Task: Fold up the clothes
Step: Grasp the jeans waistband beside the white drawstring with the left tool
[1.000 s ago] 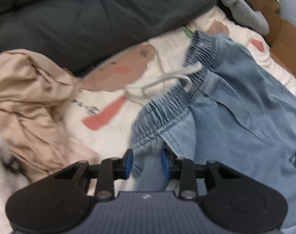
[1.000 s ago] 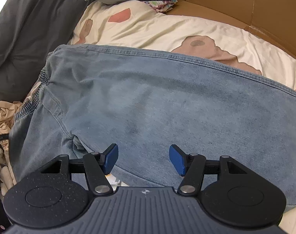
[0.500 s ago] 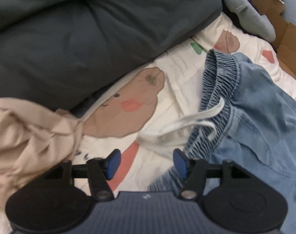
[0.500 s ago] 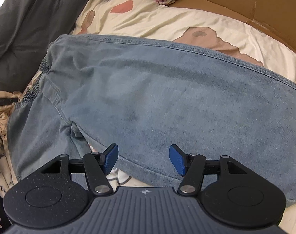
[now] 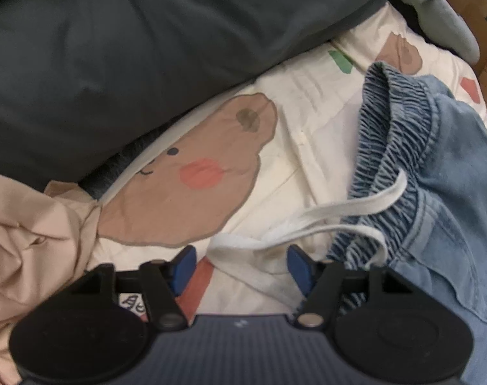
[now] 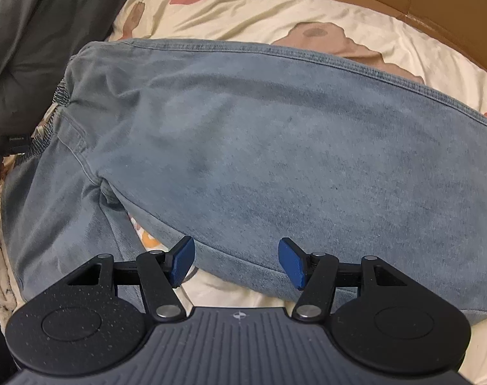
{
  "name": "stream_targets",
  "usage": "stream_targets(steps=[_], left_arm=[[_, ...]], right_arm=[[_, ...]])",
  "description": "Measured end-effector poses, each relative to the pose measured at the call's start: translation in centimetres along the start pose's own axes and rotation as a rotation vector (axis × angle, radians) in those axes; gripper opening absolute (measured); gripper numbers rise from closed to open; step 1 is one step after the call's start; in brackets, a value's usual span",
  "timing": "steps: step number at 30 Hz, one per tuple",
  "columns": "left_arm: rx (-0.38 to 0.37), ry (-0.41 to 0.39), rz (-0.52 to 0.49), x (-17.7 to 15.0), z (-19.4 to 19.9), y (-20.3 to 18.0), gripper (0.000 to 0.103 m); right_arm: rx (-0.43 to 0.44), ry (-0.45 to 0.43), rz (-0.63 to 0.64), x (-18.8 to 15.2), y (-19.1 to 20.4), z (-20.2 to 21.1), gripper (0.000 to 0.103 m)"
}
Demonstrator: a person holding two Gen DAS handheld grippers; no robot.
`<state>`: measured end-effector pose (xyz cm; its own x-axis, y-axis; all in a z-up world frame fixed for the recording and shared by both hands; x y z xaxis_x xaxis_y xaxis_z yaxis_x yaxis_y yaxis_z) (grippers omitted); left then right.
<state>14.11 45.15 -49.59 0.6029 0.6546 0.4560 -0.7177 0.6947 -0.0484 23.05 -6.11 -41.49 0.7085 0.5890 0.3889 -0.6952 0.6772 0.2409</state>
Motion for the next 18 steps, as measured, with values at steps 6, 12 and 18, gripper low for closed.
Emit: stream_targets(steps=[6,12,18], left_arm=[[-0.015,0.016,0.025,-0.1,-0.5,0.1,0.008],[-0.005,-0.02,0.018,1.1,0.9,0.5,0.002],[-0.036,-0.08,0.004,3.5,4.1,-0.4,0.001]], right_arm=[[0.001,0.009,0.007,-0.2,0.2,-0.3,0.064],[0.003,-0.002,0.002,0.0,0.0,-0.1,0.064],[0.006,-0.02,0.006,0.5,0.2,0.3,0.064]])
Point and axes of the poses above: each gripper's, at about its wrist camera, not at the fingertips, and z roughly against the way its jaws point, y to its left, x to its top, the point moved 9 cm from there along -z, roughly the way its jaws point, and after that the axes turned 9 degrees about z, right-handed, at the moved point
